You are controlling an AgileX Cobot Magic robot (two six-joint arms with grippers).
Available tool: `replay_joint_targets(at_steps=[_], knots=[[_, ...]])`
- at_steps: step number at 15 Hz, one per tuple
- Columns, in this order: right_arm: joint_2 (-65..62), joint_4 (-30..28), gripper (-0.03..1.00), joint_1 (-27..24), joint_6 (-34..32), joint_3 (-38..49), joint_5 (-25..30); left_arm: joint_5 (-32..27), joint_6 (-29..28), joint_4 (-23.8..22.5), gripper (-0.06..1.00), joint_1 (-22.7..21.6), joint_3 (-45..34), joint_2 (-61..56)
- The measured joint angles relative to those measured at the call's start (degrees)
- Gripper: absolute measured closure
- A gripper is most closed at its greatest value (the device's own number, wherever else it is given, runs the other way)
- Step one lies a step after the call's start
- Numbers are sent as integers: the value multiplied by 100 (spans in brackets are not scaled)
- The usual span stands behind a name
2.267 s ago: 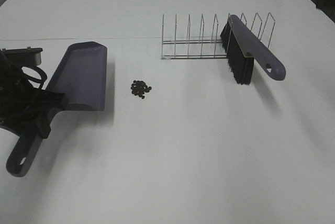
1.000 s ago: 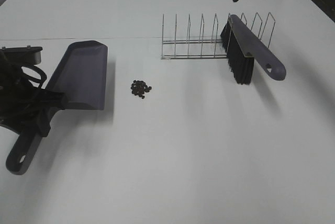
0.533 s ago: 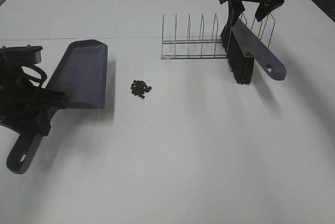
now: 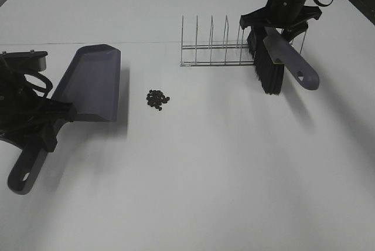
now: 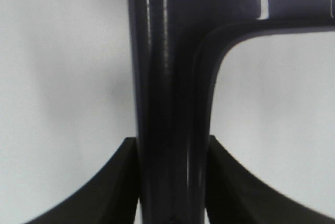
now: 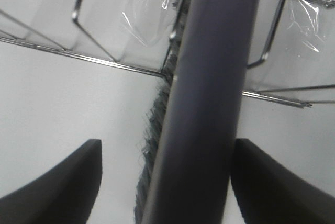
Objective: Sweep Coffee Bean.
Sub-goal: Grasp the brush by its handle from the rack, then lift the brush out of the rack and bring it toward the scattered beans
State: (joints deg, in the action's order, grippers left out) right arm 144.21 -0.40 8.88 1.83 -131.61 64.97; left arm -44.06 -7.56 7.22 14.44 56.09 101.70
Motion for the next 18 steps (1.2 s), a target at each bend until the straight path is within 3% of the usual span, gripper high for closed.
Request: replay_joint_targets(at_steps=[4,8,14,18], knots=[[155,-40,40,-46,0,0,-86,0,0,0,60,0,0,0],[155,-143,64,-46,-17,-6,-178,0,0,0,60,0,0,0],[201,-286,65,-40,-69,-286,86,0,0,0,60,0,0,0],[201,-332,66,-40,11,-1134,493,0,0,0,60,0,0,0]])
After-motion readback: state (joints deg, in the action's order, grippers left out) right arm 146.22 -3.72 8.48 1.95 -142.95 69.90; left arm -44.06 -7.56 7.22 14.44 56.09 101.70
